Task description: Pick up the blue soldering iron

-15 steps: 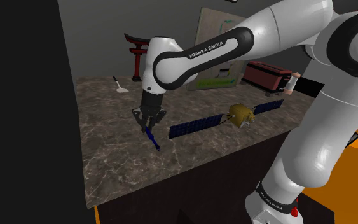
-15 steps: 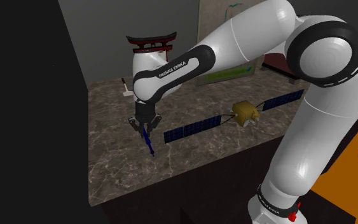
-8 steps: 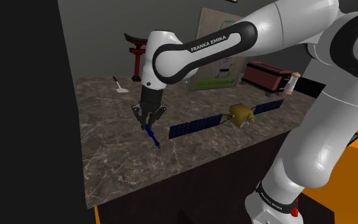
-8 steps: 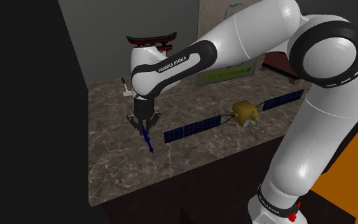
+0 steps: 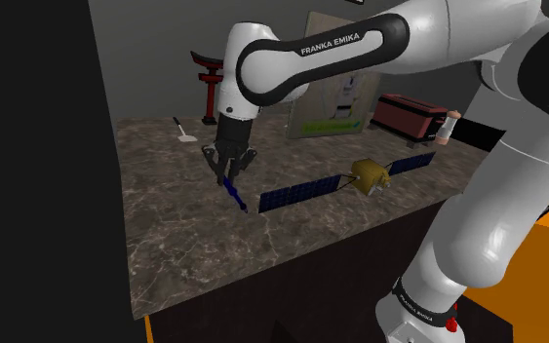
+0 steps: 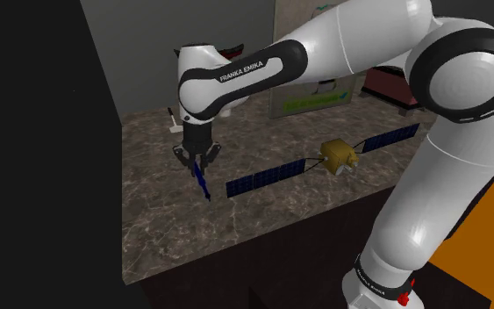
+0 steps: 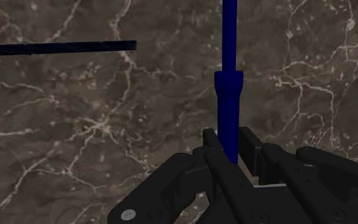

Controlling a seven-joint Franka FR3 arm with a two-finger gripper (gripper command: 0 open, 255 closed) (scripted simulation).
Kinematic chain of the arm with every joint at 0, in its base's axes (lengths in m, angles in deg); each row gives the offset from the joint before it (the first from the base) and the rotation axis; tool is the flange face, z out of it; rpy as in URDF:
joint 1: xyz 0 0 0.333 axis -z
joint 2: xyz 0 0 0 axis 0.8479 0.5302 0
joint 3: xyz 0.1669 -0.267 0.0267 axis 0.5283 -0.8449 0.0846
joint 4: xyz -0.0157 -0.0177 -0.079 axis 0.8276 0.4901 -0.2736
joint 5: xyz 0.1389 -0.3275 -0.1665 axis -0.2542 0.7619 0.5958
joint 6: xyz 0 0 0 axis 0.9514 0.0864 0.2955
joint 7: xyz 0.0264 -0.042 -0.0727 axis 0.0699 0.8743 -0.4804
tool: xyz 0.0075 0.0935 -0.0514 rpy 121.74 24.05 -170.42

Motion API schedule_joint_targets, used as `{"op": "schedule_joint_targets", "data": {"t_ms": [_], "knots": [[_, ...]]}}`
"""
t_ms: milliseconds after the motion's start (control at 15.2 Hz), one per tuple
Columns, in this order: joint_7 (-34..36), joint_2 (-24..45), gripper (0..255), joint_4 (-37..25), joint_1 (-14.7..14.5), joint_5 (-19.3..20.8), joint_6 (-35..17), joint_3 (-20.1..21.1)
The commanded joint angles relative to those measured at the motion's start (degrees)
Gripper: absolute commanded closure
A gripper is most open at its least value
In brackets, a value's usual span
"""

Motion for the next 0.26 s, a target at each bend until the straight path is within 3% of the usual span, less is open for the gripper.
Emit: {"op": "schedule_joint_targets", "data": {"t_ms": [0, 198], "knots": [[0.1, -0.5, 255, -1.2, 0.0, 0.0, 1.7, -0.1], [0.2, -0.7, 255, -1.9, 0.1, 0.0, 2.6, -0.1]]}}
